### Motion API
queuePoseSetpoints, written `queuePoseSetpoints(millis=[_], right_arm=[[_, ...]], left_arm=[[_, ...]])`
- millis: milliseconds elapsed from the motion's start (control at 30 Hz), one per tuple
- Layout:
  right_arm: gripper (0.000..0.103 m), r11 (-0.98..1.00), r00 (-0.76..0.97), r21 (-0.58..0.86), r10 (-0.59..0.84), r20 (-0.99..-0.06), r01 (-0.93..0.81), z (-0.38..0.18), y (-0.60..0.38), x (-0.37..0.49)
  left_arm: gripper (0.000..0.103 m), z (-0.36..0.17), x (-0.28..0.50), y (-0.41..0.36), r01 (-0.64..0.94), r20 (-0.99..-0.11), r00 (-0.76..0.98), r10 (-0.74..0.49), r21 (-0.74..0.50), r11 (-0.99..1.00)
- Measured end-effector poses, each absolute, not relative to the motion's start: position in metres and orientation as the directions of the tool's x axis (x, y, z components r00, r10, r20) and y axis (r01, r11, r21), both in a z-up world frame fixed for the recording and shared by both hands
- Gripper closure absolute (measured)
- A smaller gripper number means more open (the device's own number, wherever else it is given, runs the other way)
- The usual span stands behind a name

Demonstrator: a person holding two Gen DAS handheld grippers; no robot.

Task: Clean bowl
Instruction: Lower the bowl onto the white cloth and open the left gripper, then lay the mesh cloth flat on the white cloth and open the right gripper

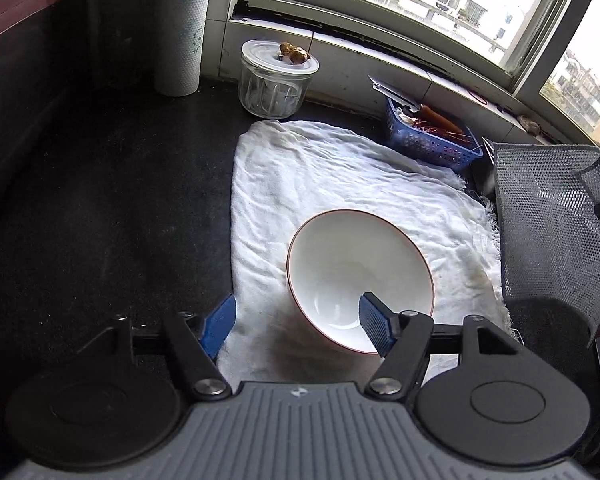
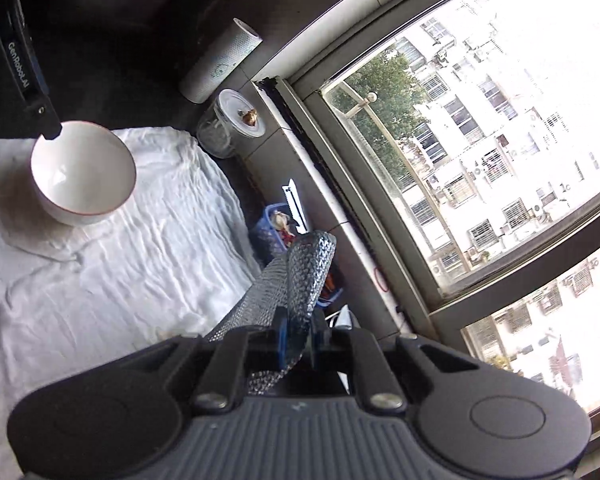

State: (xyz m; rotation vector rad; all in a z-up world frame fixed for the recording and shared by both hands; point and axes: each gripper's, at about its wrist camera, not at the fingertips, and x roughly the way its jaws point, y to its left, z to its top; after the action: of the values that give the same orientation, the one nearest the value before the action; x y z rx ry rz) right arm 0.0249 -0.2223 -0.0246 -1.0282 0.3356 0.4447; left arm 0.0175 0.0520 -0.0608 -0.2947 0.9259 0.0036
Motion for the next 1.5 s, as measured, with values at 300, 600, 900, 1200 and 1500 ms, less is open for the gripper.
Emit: queuePoseSetpoints(millis=[300, 600, 900, 1200, 1500], right_arm=[[0.093, 0.334, 0.725, -0.646, 0.390, -0.568, -0.686, -0.063, -0.200, 0.018], [0.057, 0.292, 0.536, -0.450, 0.405, -0.741, -0.844, -0.113, -0.184, 0.004], [0.050, 0.504, 0.573, -0.348, 0.407, -0.711, -0.790, -0.081, -0.193, 0.013], [0.059, 0.773, 0.508, -0.043, 0.372, -0.777, -0.633, -0.137, -0.198, 0.047], [0.024, 0.829, 0.519, 0.016, 0.365, -0.773, -0.560, -0.110, -0.206, 0.043]], left_arm=[[0.036, -0.062, 0.017, 0.053, -0.127, -0.787, 0.599, -0.145, -0.272, 0.954], [0.036, -0.063, 0.017, 0.051, -0.118, -0.790, 0.592, -0.161, -0.282, 0.952], [0.036, -0.059, 0.014, 0.048, -0.098, -0.774, 0.612, -0.165, -0.281, 0.955], [0.036, -0.056, 0.008, 0.047, -0.092, -0.774, 0.614, -0.153, -0.263, 0.960], [0.035, -0.046, 0.013, 0.037, -0.040, -0.767, 0.628, -0.131, -0.199, 0.979]])
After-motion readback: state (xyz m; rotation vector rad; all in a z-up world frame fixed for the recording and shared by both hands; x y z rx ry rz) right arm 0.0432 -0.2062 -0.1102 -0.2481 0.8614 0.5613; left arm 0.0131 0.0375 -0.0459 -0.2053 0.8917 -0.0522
